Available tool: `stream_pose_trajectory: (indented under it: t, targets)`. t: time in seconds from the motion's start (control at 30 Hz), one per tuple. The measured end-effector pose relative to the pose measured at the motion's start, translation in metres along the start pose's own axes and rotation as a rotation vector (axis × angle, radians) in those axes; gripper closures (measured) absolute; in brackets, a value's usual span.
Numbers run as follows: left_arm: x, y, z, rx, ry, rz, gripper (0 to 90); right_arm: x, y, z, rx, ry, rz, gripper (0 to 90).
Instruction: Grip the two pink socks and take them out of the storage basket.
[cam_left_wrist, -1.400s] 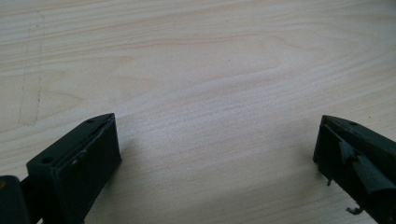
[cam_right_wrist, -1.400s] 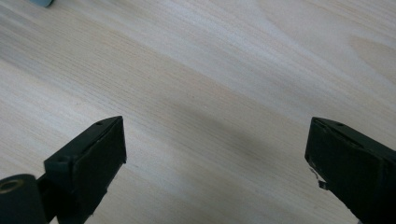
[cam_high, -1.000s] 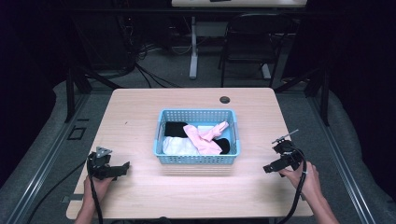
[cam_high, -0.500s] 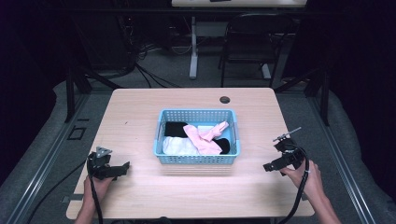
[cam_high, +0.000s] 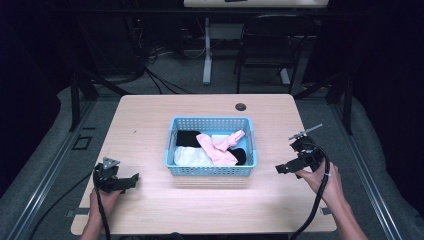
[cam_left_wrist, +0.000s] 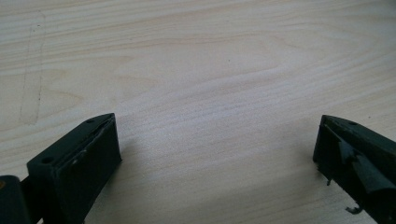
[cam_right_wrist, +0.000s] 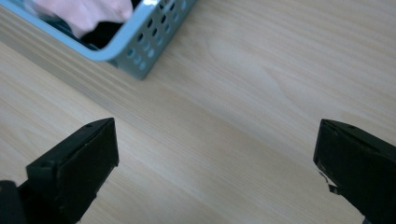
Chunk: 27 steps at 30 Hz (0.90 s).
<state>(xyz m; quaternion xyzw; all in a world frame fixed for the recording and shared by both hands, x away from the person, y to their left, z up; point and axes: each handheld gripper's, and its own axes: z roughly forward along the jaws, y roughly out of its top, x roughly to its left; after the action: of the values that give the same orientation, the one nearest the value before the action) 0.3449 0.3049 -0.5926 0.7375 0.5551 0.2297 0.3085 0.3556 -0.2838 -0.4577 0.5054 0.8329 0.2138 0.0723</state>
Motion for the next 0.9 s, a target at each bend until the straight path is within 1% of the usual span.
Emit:
stream_pose_trajectory:
  t: [0.17, 0.2, 0.23, 0.3, 0.33, 0.4, 0.43, 0.47, 0.5, 0.53, 0.57, 0.6, 0.63, 0.67, 0.7, 0.73, 0.9]
  targets:
    - [0.0, 0.0, 0.0, 0.0, 0.0, 0.0, 0.6, 0.009, 0.016, -0.005, -0.033, 0.029, -0.021, 0.0]
    - [0.0, 0.0, 0.0, 0.0, 0.0, 0.0, 0.7, 0.011, 0.019, -0.007, -0.041, 0.031, -0.031, 0.0]
    - [0.0, 0.0, 0.0, 0.0, 0.0, 0.0, 0.7, 0.013, 0.023, -0.008, -0.036, 0.039, -0.038, 0.0]
    - [0.0, 0.0, 0.0, 0.0, 0.0, 0.0, 0.6, 0.016, 0.029, -0.01, -0.054, 0.047, -0.05, 0.0]
    - [0.0, 0.0, 0.0, 0.0, 0.0, 0.0, 0.7, 0.019, 0.032, -0.01, -0.063, 0.047, -0.051, 0.0]
    - [0.0, 0.0, 0.0, 0.0, 0.0, 0.0, 0.6, 0.022, 0.04, -0.013, -0.067, 0.053, -0.066, 0.0]
    - [0.0, 0.0, 0.0, 0.0, 0.0, 0.0, 0.6, 0.027, 0.047, -0.015, -0.071, 0.051, -0.071, 0.0]
    - [0.0, 0.0, 0.0, 0.0, 0.0, 0.0, 0.6, 0.027, 0.047, -0.015, -0.071, 0.051, -0.071, 0.0]
    - [0.0, 0.0, 0.0, 0.0, 0.0, 0.0, 0.6, 0.032, 0.055, -0.015, -0.073, 0.054, -0.083, 0.0]
    - [0.0, 0.0, 0.0, 0.0, 0.0, 0.0, 0.6, 0.032, 0.055, -0.015, -0.073, 0.054, -0.083, 0.0]
    - [0.0, 0.0, 0.0, 0.0, 0.0, 0.0, 0.6, 0.037, 0.062, -0.015, -0.075, 0.058, -0.098, 0.0]
    - [0.0, 0.0, 0.0, 0.0, 0.0, 0.0, 0.6, 0.037, 0.062, -0.015, -0.075, 0.058, -0.098, 0.0]
    - [0.0, 0.0, 0.0, 0.0, 0.0, 0.0, 0.6, 0.042, 0.069, -0.013, -0.073, 0.067, -0.113, 0.0]
    - [0.0, 0.0, 0.0, 0.0, 0.0, 0.0, 0.6, 0.042, 0.069, -0.013, -0.073, 0.067, -0.113, 0.0]
    - [0.0, 0.0, 0.0, 0.0, 0.0, 0.0, 0.6, 0.049, 0.075, -0.009, -0.078, 0.071, -0.124, 0.0]
    - [0.0, 0.0, 0.0, 0.0, 0.0, 0.0, 0.6, 0.049, 0.075, -0.009, -0.078, 0.071, -0.124, 0.0]
    - [0.0, 0.0, 0.0, 0.0, 0.0, 0.0, 0.6, 0.064, 0.089, 0.002, -0.058, 0.093, -0.159, 0.0]
